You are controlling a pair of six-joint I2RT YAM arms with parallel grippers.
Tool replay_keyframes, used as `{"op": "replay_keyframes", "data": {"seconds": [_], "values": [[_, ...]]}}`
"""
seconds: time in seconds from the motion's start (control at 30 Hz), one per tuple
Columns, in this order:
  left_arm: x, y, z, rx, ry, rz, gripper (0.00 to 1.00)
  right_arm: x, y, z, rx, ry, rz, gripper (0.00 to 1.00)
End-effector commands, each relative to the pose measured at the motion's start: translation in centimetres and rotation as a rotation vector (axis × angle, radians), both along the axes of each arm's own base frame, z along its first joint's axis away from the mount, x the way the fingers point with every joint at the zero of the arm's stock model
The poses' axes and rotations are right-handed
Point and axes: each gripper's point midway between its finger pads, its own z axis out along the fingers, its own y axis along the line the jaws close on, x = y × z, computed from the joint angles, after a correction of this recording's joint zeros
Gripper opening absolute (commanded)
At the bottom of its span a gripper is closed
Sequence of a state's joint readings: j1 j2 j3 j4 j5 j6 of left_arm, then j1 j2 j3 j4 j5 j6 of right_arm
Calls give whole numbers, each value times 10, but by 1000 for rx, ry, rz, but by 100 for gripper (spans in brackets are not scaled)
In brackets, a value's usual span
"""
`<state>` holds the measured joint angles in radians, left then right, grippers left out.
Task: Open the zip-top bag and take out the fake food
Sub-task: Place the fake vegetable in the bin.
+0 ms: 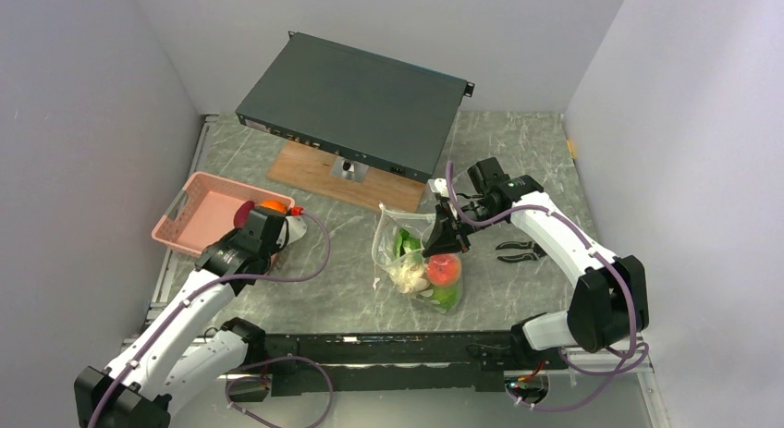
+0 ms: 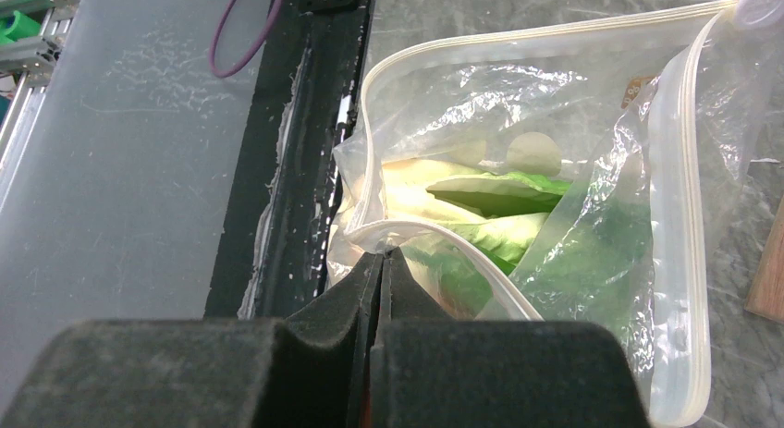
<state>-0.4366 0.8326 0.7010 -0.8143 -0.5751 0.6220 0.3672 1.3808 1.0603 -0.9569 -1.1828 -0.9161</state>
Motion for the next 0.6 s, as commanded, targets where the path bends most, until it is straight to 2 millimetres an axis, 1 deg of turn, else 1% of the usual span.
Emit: {"op": "replay_keyframes", "data": {"seconds": [0.0,0.07,0.17,0.23,0.47,0.53,0.57], "values": [[7,3,9,-1,-66,10,37,5,1,3,23,-44,5,0],[7,3,8,-4,-68,12,40,5,1,3,23,-44,6,0],[7,4,8,-7,-75,17,50,5,1,3,24,-43,6,0],[7,4,10,-13,-82,22,54,5,1,3,24,-43,6,0],[8,1,13,-39,-87,30,57,5,1,4,24,-45,6,0],[9,0,18,-59,-100,35,58,5,1,4,25,-45,6,0],[10,-2,24,-77,-116,38,58,5,1,4,25,-44,6,0]]}}
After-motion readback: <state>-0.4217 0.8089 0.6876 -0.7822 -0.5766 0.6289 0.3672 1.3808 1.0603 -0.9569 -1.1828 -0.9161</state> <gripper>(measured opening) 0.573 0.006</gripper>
